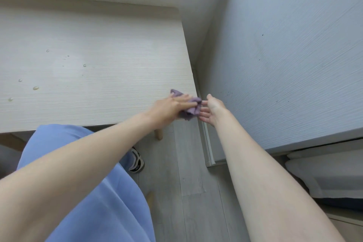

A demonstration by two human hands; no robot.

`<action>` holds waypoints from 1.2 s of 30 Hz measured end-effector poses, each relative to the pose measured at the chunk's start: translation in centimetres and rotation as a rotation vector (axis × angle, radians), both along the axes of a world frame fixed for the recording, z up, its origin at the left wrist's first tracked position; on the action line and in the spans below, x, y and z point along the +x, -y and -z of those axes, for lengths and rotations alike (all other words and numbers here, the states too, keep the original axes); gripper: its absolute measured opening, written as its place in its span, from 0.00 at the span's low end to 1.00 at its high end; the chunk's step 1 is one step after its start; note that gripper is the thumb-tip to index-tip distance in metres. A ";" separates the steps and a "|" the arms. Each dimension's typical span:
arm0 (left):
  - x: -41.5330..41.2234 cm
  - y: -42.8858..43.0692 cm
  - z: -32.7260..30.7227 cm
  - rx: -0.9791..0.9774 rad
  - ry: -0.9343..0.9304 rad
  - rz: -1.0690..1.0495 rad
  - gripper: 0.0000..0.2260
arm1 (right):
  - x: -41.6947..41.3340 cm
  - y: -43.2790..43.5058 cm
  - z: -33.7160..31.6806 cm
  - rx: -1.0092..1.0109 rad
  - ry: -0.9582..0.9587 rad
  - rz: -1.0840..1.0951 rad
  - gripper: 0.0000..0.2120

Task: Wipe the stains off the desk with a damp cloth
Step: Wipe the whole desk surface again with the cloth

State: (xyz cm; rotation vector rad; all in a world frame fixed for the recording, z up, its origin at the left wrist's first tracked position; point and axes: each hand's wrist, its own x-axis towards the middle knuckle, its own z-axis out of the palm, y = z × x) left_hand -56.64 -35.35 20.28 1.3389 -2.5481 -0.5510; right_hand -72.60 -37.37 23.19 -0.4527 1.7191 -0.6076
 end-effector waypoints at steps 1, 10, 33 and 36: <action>0.6 1.0 0.1 0.012 -0.009 -0.084 0.24 | 0.2 0.0 -0.2 -0.008 -0.003 -0.003 0.23; -0.1 -0.1 -0.2 -0.204 -0.021 0.060 0.18 | 1.1 2.0 -0.7 -0.036 -0.005 0.018 0.15; 2.9 7.3 0.2 -0.105 0.079 -0.018 0.27 | 4.9 4.6 3.4 0.038 -0.060 0.138 0.48; 1.4 8.5 -0.7 0.007 0.067 -0.292 0.29 | 4.4 4.7 2.9 0.067 -0.052 0.068 0.40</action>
